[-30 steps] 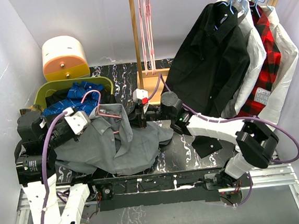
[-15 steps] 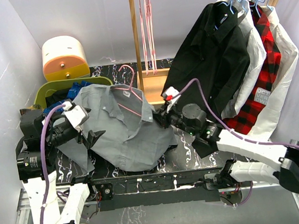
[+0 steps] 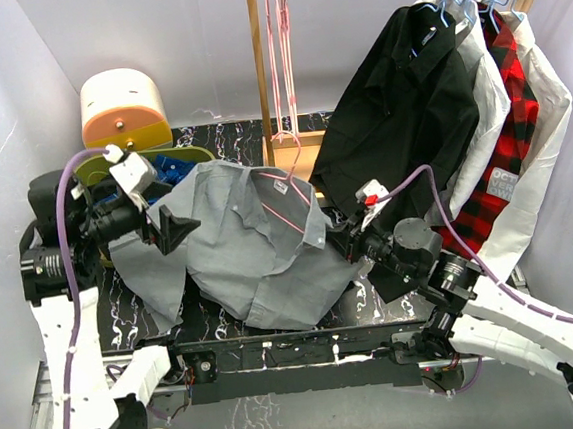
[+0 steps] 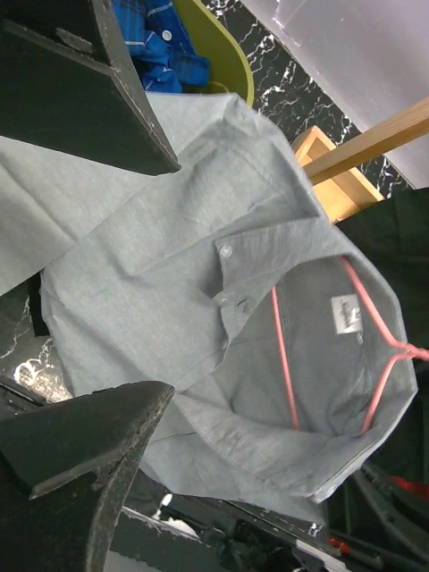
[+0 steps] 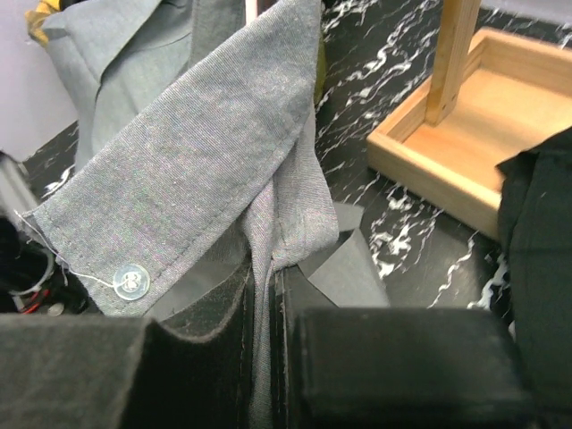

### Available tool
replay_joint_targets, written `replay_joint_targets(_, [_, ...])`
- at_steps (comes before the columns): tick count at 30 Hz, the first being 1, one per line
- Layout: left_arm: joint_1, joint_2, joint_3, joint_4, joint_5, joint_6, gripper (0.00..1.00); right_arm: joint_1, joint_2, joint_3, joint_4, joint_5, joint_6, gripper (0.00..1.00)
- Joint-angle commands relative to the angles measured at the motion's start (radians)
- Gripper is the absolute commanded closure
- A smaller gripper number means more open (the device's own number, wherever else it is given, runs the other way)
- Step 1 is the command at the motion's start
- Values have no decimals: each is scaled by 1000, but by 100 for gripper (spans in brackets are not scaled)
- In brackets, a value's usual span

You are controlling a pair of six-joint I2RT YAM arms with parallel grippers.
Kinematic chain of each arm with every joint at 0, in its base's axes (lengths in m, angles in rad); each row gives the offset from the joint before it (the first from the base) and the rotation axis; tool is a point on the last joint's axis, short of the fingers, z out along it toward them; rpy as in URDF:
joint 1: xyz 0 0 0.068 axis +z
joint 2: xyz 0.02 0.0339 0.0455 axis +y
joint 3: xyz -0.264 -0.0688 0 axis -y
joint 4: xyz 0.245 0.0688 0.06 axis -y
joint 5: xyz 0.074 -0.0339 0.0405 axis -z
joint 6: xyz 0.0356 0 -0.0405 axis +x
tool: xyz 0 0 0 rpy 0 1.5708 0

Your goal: Place the shirt on the hanger

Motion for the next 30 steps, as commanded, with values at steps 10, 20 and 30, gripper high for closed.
replay_joint_targets(10, [-2,64,180,-39,-296,-215,3,-2,-198,38,-355,184,338,92])
replay_joint_targets(20, [-2,127,259,-211,-432,-161,3,-1,-159,259,-495,609,303,92])
replay_joint_targets(30, [-3,102,238,-260,-370,-147,3,-2,36,460,-434,801,-3,92])
